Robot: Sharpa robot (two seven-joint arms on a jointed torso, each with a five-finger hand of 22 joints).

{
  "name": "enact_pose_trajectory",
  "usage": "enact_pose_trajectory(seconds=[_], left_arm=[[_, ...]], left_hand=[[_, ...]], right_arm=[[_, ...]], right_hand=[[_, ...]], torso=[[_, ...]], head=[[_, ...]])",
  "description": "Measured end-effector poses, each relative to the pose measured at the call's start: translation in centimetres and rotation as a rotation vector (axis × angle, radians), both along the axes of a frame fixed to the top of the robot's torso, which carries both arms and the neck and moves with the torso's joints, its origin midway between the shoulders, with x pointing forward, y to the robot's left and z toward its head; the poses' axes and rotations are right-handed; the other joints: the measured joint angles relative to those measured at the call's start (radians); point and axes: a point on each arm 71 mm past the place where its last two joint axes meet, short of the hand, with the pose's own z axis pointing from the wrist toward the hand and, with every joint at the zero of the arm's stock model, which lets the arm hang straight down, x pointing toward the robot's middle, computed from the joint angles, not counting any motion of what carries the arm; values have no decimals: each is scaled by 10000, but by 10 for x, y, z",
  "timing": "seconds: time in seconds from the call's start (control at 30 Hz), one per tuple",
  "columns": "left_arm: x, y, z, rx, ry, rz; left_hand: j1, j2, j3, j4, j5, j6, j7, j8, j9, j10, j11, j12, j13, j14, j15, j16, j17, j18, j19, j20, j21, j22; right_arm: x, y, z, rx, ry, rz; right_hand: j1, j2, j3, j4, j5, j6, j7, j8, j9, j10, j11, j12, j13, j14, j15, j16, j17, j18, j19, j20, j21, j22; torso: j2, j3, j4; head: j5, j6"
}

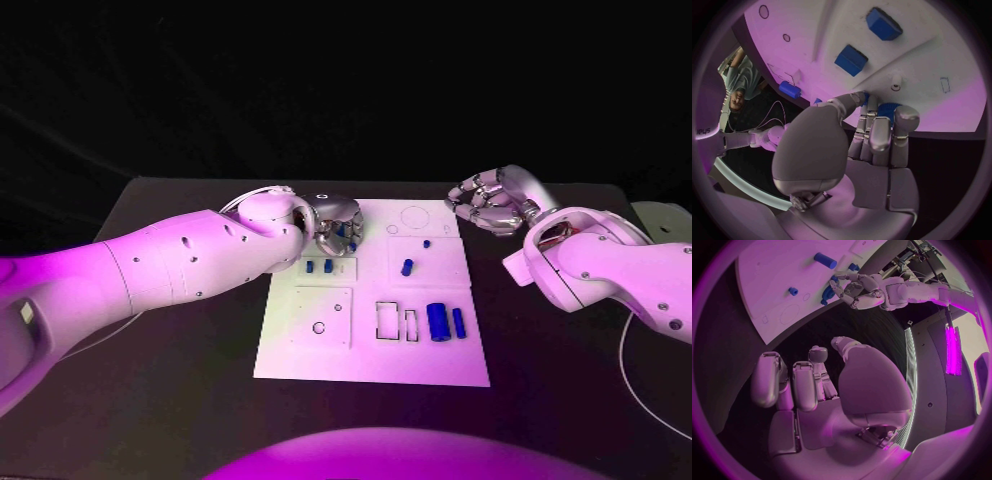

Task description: Assemble the parts on the task board

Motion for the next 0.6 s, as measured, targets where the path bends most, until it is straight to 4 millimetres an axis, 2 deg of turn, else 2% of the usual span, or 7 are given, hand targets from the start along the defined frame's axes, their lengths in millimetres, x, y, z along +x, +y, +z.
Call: enact_pose_trajectory(seconds=[0.4,0.6], left_arm=[[-5,7,-1,-375,-115,62],[-8,12,1,-569,-135,109]], left_hand=[[-52,52,0,0,-1,82,-14,-89,0,140,31,-407,-172,0,0,0,-133,0,-5,-5,-1,-138],[-252,-16,0,0,0,122,25,-181,0,221,32,-577,-193,-1,1,0,-221,2,-39,-38,-2,-164]], right_arm=[[0,-1,0,-4,-9,-30],[0,-2,0,-10,-13,-51]], right_hand=[[0,0,0,0,0,0,0,-1,-1,0,0,0,1,0,0,0,-1,1,0,0,0,-1],[0,0,0,0,0,0,0,35,-1,0,0,0,1,0,0,0,-2,1,0,0,0,-2]], torso=[[4,-1,-3],[1,-4,2]], head=[[2,19],[-6,-4]])
